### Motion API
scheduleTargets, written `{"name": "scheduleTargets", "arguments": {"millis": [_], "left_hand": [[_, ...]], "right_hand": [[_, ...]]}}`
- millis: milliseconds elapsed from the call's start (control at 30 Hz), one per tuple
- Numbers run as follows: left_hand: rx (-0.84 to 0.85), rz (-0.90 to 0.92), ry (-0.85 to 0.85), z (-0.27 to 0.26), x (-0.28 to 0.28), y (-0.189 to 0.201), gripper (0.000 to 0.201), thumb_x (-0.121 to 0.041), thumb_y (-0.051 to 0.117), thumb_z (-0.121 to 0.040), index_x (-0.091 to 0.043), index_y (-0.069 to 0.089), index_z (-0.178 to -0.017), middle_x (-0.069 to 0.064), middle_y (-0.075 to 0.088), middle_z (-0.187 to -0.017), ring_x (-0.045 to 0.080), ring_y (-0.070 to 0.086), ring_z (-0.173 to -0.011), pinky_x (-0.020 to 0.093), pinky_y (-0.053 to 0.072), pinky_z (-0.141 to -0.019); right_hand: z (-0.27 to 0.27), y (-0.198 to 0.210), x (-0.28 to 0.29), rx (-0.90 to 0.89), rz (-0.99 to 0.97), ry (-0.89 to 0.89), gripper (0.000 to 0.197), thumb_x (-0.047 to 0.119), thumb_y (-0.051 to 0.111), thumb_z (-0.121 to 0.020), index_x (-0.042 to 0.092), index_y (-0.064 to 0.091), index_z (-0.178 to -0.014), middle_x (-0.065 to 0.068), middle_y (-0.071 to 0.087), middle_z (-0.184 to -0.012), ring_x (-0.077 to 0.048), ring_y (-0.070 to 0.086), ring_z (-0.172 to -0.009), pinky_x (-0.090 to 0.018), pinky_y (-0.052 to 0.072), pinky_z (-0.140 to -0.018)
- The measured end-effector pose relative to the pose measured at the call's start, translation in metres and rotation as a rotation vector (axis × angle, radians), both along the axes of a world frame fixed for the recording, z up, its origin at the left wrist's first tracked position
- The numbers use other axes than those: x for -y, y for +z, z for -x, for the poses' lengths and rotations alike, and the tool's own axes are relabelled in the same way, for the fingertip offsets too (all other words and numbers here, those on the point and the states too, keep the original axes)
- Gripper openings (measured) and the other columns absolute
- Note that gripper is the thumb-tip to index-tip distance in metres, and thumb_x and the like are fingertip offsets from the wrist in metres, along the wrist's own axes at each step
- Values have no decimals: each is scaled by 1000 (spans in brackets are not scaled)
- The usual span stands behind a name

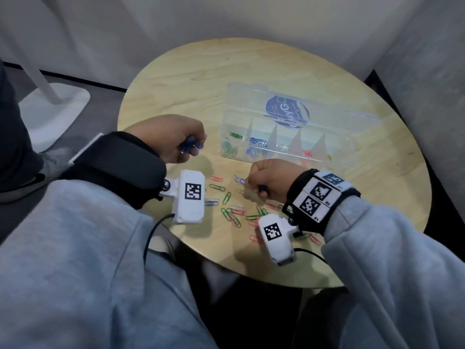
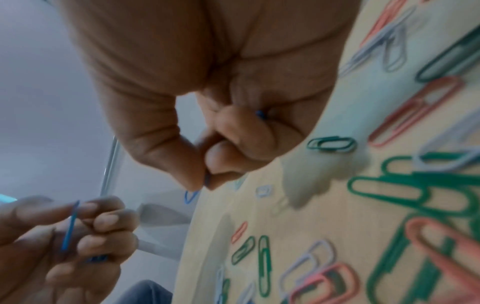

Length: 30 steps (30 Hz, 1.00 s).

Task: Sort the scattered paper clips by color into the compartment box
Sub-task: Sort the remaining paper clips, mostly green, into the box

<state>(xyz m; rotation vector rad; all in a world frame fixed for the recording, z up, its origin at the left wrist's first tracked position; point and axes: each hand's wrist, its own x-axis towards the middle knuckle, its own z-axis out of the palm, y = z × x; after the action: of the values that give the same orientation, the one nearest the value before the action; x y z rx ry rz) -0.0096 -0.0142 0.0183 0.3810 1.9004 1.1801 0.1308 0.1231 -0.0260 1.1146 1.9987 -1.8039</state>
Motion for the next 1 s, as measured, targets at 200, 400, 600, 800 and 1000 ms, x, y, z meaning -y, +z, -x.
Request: {"name": "scheduleTargets", "arguments": {"millis": [200, 400, 600, 800, 1000], "left_hand": [[141, -202, 193, 17, 18, 8, 16, -9, 42, -81, -12, 43, -66, 4, 53, -58, 9, 47, -39, 13, 27, -33], [169, -199, 182, 18, 19, 6, 21, -6, 38, -82, -13, 38, -62, 1, 48, -54, 8, 40, -39, 13, 27, -34], [182, -211, 211, 19, 20, 5, 18, -3, 35, -83, -14, 41, -70, 2, 42, -63, 8, 36, -41, 13, 25, -33], [206, -230, 246, 18, 18, 6, 19, -5, 35, -86, -10, 51, -80, 5, 46, -72, 11, 41, -54, 13, 35, -36], [289, -305, 349, 22, 17, 5, 19, -3, 33, -87, -7, 52, -83, 11, 50, -85, 20, 56, -70, 15, 50, -45]], "right_hand": [[11, 3, 10, -96, 237, -56, 34, -9, 30, -88, 11, 53, -73, -2, 46, -56, -8, 40, -42, -13, 31, -36], [17, 3, 21, -120, 455, -92, 30, -5, 23, -82, 10, 42, -64, -6, 43, -64, -13, 42, -50, -13, 35, -39], [24, -1, 34, 3, 8, 265, 25, 0, 57, -84, 14, 48, -65, 0, 48, -53, -6, 42, -38, -17, 29, -40], [35, 5, 53, 136, -697, 752, 17, 10, 67, -73, 25, 60, -78, 10, 49, -65, -14, 50, -65, -25, 44, -61], [39, 1, 58, 170, -812, 873, 14, 15, 64, -79, 26, 55, -81, 9, 51, -72, -19, 56, -78, -25, 44, -65]]}}
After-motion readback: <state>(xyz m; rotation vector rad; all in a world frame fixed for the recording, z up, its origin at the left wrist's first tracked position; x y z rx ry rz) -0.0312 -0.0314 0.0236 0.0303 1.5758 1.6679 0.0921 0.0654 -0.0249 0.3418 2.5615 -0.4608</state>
